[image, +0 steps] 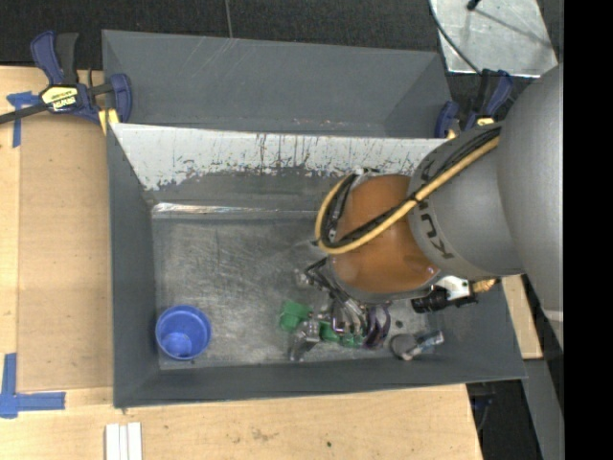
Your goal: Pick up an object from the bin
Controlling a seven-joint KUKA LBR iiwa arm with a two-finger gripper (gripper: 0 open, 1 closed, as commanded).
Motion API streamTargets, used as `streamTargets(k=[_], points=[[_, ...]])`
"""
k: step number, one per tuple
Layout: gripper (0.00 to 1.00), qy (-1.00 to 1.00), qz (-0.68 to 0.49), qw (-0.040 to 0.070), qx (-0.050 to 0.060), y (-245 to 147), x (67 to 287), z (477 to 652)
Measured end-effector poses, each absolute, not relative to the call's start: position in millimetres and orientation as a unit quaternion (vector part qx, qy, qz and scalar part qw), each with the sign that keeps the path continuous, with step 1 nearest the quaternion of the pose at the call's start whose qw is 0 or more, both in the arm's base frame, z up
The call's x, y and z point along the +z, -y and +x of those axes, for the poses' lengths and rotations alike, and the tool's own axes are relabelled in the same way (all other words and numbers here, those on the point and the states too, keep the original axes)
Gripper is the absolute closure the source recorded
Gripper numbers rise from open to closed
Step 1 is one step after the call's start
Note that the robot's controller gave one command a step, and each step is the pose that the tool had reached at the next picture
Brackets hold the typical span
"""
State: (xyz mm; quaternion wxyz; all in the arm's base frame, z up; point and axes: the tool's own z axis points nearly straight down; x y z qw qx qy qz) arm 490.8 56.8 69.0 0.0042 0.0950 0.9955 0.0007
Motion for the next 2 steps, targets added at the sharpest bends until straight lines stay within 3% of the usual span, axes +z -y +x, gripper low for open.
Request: streamTargets(k=[1,2], points=[[1.0,-0.991,0.134,0.01,0.004,-51.1,75.3,498.1],[1.0,-0.991,0.134,0.01,0.004,-51.1,75.3,498.1]])
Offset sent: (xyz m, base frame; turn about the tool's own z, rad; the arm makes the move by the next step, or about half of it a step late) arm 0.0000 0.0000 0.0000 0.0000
